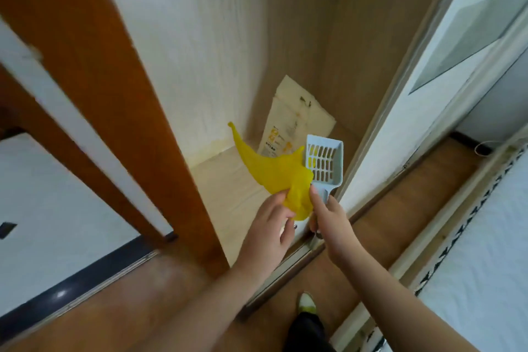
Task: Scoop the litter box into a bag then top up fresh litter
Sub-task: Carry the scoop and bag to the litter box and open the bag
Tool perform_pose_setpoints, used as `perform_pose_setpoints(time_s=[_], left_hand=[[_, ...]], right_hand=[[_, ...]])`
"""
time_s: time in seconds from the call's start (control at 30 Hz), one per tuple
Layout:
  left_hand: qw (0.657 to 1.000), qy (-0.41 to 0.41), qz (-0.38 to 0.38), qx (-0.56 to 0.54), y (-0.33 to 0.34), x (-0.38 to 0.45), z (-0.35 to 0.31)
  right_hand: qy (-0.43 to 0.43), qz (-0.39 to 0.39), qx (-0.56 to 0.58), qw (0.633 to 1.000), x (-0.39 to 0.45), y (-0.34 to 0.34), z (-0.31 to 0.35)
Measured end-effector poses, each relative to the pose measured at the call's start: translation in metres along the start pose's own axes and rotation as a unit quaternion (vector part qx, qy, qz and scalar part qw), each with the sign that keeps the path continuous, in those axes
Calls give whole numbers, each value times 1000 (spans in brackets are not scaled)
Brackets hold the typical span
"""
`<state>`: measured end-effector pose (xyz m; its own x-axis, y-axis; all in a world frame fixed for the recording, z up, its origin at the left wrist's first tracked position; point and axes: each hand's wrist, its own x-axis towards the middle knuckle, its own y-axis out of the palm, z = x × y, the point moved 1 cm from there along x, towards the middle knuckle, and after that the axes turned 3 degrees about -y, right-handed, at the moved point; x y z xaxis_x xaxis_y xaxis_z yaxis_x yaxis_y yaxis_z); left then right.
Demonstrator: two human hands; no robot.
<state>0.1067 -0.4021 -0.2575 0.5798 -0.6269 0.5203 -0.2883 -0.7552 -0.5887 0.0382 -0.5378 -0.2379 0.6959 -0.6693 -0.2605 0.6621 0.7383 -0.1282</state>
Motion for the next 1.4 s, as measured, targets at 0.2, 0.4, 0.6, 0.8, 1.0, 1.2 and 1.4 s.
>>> perform_pose_setpoints(time_s=[0.2,0.4,0.6,0.8,1.0,1.2,1.4], left_hand=[[993,84,78,24,-28,-38,-21],[989,84,121,-35,-37,-54,-41],[991,-9,70,-118,-24,-14,-58],[945,-192,185,-190,10,31,-60],[921,-225,245,-203,40,47,-62],[949,-149,243,-133,54,39,-75],[970,17,204,-131,36,30,-87]], right_hand=[[-81,-50,37,995,-64,3,0],[-80,-122,-23,989,-95,-28,-7],[-111,-168,-105,974,-88,-60,-18],[-121,-154,-43,980,-75,-75,-28],[-105,-148,13,983,-70,-98,-36],[-96,-204,-4,974,-87,-118,-36],[-63,-332,-93,937,-134,-128,-53]])
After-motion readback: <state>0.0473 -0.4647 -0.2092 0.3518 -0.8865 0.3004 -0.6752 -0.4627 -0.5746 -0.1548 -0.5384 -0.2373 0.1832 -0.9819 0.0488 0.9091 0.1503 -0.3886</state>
